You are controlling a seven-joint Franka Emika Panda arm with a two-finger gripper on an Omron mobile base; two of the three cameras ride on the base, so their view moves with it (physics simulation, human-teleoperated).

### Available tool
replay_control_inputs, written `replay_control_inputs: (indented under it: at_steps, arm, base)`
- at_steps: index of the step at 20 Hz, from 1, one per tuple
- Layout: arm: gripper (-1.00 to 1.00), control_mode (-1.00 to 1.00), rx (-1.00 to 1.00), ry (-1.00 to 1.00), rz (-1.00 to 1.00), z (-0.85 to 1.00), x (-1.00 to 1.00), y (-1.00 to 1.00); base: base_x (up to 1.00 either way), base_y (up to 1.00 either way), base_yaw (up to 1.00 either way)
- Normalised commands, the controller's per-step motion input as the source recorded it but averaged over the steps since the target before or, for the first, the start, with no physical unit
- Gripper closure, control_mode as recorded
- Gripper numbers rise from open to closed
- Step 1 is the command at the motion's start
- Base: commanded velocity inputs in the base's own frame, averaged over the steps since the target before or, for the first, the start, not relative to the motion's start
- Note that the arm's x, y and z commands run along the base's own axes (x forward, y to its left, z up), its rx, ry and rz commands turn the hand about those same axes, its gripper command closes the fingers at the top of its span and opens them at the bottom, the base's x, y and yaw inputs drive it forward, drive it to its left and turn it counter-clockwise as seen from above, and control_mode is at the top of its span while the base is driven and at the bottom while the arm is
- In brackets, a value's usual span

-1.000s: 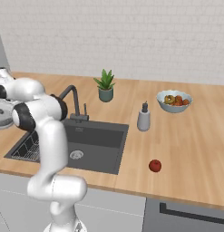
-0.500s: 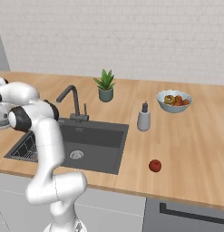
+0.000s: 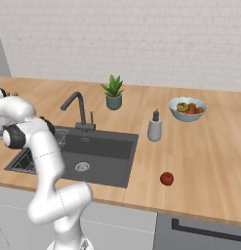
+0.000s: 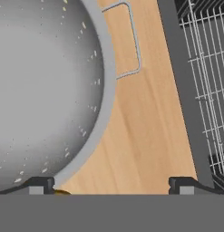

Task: Put the colander in the sink, put the mango, peach, apple in the colander, and turn on the sink faucet and pour water over the colander.

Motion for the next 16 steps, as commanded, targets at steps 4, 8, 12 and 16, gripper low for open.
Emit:
replay_control_inputs:
  at_steps: [4,8,12,16]
  arm:
    - [-1.00,-1.00,0.00,0.00,-0.02,-0.43,0.21,0.00]
    - [-1.00,-1.00,0.00,0.00,-0.04,-0.35,0.22,0.00]
    - [-1.00,-1.00,0.00,0.00,-0.06,-0.07,0.35,0.04]
    - [-1.00,-1.00,0.00,0.00,-0.04,-0.11,0.26,0.00]
  base:
    - [0.00,0.00,0.00]
    - [0.00,0.00,0.00]
    - [0.00,0.00,0.00]
    - [0.00,0.00,0.00]
